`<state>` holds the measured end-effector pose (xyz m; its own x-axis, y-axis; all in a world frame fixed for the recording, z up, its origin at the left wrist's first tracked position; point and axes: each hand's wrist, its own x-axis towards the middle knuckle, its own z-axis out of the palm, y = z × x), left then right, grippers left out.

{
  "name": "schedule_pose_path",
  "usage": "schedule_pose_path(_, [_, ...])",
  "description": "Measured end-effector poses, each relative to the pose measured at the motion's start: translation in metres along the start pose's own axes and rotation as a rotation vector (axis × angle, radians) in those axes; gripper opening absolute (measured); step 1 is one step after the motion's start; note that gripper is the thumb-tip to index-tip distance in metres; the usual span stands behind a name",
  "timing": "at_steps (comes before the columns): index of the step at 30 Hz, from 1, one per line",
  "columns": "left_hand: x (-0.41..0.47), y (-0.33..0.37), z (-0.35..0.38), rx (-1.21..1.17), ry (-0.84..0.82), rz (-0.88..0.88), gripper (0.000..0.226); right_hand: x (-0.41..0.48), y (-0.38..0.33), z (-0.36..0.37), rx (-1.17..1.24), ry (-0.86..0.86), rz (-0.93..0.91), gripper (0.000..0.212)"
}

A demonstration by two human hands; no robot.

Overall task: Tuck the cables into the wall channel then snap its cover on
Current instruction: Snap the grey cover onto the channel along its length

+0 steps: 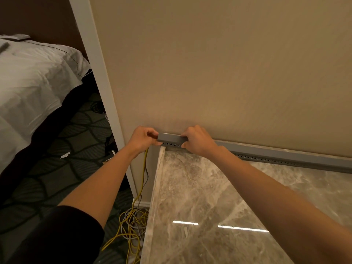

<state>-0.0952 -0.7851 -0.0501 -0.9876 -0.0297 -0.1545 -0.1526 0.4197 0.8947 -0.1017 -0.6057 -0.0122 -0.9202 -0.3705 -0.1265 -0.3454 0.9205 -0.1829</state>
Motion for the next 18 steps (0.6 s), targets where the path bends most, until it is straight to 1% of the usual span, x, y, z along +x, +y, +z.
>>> schedule_pose_path(6, [-0.001, 0.003, -0.003, -0.005, -0.063, -0.007, 0.022, 0.001, -0.002, 0.0, 0.007, 0.008, 0.04, 0.025])
schedule_pose_path(9, [-0.002, 0.004, -0.006, -0.014, -0.082, -0.026, 0.026, 0.0, -0.004, -0.002, 0.016, -0.014, 0.052, 0.027])
schedule_pose_path(12, [-0.002, 0.006, -0.007, 0.012, -0.136, -0.024, 0.027, 0.001, -0.005, -0.004, 0.025, -0.045, 0.04, 0.028])
schedule_pose_path(16, [0.0, 0.014, -0.014, 0.116, -0.225, -0.025, 0.009, 0.001, -0.005, -0.006, 0.061, -0.074, 0.046, 0.029])
schedule_pose_path(18, [0.002, 0.017, -0.013, 0.139, -0.209, -0.011, 0.013, 0.001, -0.005, -0.008, 0.085, -0.077, 0.058, 0.032])
